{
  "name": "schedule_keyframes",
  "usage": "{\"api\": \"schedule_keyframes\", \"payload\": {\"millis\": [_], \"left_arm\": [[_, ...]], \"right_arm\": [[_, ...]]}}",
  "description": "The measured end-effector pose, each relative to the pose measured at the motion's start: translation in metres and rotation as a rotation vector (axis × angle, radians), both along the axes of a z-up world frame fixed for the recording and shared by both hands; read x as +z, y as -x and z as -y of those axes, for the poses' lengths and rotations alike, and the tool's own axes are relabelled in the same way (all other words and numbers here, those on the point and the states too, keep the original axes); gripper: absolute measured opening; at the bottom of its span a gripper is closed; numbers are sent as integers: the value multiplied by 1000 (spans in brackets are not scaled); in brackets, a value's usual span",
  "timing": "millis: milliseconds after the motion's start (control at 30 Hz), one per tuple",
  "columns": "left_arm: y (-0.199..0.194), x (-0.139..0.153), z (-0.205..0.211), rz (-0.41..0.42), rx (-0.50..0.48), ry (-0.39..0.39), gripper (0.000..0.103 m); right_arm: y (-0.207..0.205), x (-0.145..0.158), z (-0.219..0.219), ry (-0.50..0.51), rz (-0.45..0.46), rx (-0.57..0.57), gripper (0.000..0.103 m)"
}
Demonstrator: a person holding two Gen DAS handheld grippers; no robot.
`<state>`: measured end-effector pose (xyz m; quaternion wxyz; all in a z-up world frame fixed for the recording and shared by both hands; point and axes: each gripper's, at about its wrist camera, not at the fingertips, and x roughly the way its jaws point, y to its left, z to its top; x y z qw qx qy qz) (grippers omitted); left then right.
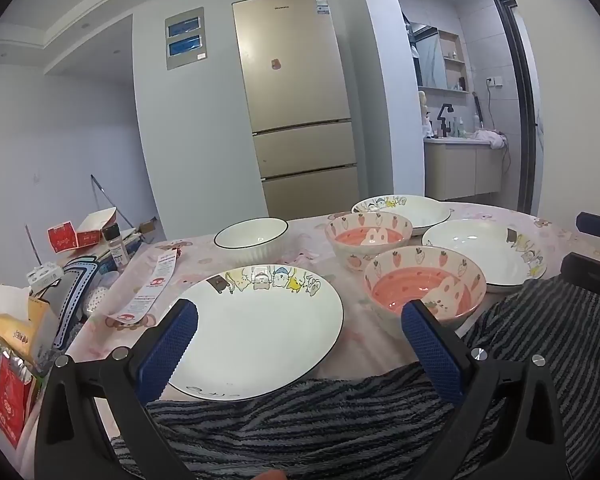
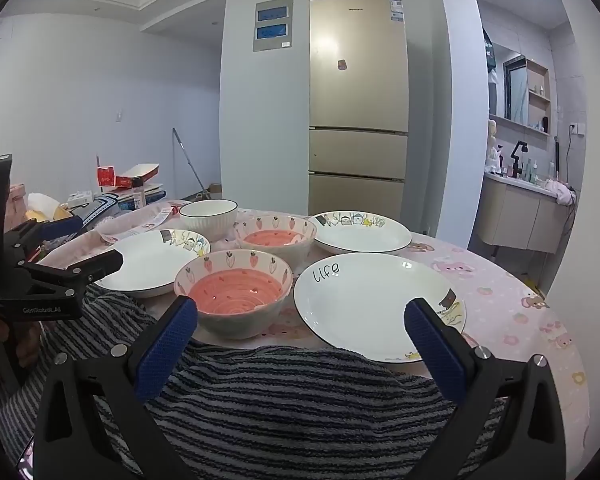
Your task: Organize plates and bowls
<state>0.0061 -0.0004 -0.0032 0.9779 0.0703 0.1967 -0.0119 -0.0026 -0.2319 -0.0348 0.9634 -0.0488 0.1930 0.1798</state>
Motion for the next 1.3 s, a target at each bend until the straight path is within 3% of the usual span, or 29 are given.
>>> {"api": "schedule_keyframes", "payload": {"millis": [1300], "left_arm": [[4, 2, -3, -1, -4, 6, 103]], "right_arm": [[-1, -2, -4, 9, -17, 26, 103]]}}
